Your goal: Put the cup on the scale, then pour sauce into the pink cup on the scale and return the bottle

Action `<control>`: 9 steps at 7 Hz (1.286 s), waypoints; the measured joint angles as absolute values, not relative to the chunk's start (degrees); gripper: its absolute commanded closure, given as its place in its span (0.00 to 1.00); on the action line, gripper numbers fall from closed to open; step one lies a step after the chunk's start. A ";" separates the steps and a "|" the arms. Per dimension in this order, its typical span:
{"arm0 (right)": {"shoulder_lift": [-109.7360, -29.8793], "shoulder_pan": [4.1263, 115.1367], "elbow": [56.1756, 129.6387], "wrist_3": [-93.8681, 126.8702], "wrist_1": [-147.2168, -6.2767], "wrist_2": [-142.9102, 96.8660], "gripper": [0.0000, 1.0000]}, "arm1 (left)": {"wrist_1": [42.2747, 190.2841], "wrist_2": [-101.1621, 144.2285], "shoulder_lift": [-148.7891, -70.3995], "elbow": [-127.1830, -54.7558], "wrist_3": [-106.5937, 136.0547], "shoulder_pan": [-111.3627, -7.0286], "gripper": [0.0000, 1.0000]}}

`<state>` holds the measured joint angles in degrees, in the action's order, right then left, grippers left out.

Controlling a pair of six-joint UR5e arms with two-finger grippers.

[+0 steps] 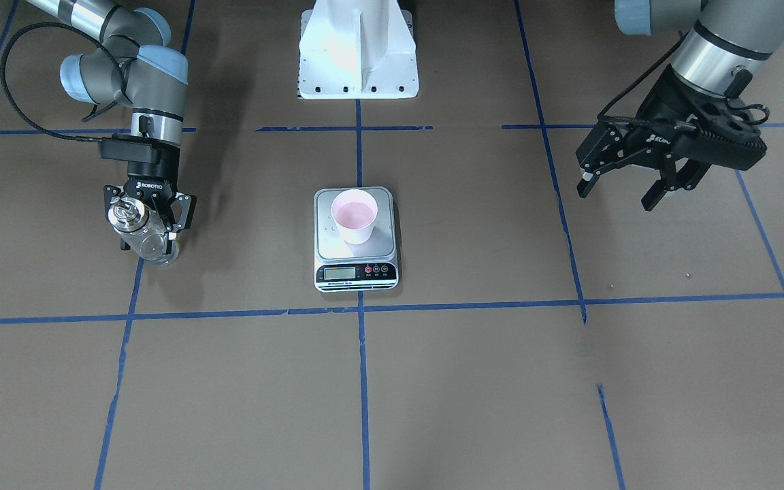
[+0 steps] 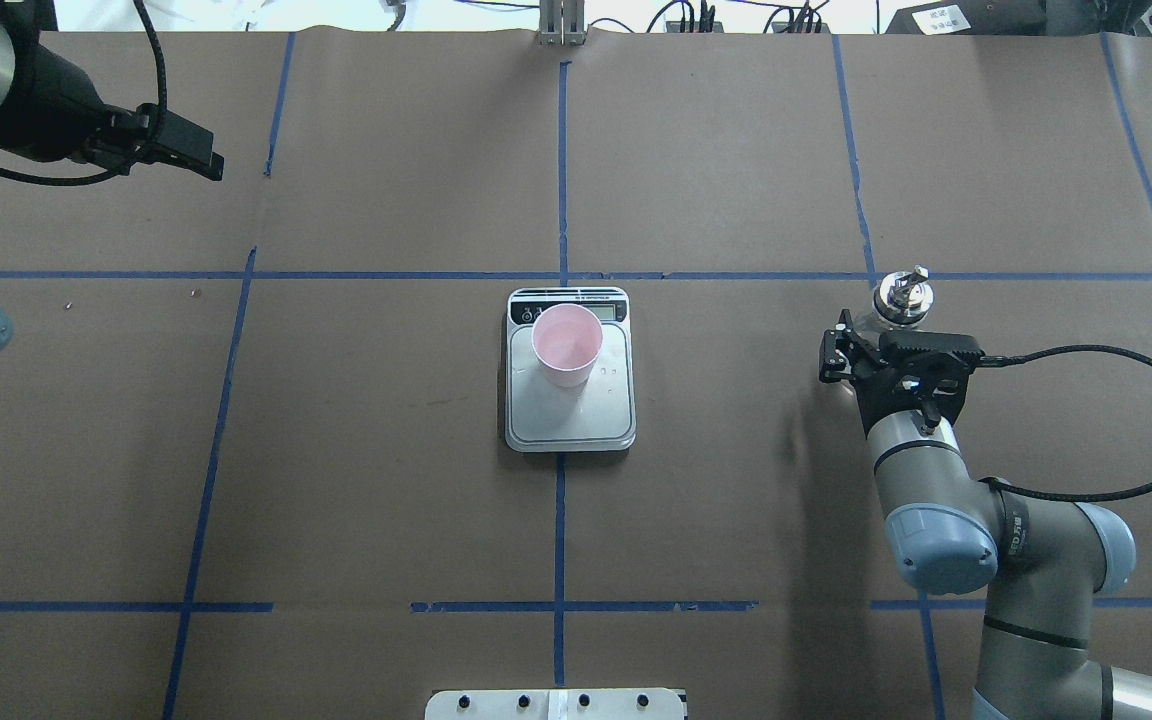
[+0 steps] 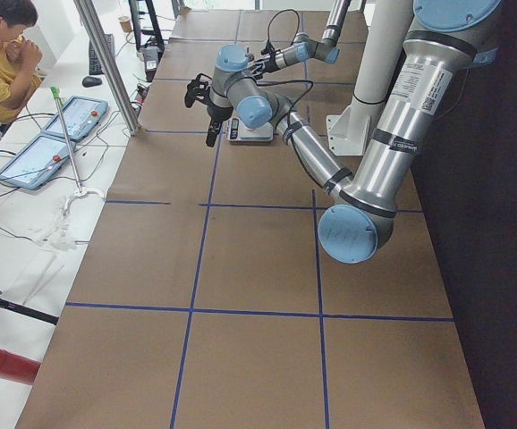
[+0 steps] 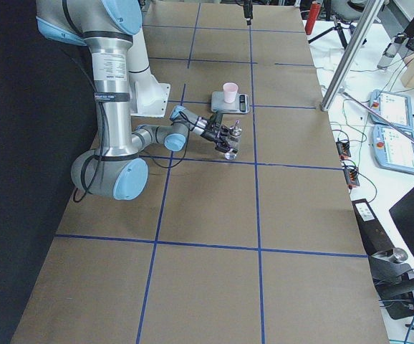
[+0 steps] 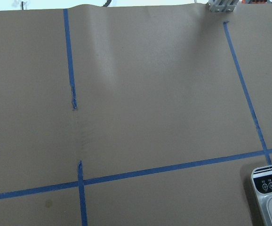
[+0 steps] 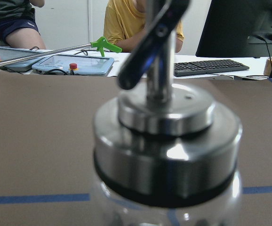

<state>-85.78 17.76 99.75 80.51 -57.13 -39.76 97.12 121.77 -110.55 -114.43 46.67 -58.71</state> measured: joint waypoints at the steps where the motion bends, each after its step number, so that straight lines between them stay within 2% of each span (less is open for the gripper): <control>1: -85.79 17.76 99.74 80.51 -57.13 -39.93 0.80 | 97.12 121.75 -110.54 -114.42 46.67 -58.71 0.00; 2: -85.83 17.76 99.73 80.51 -57.13 -40.07 0.01 | 97.12 121.74 -110.53 -114.38 46.67 -58.71 0.00; 9: -89.22 15.90 102.29 80.95 -54.57 -40.08 0.00 | 97.12 121.73 -110.39 -114.26 46.67 -58.69 0.00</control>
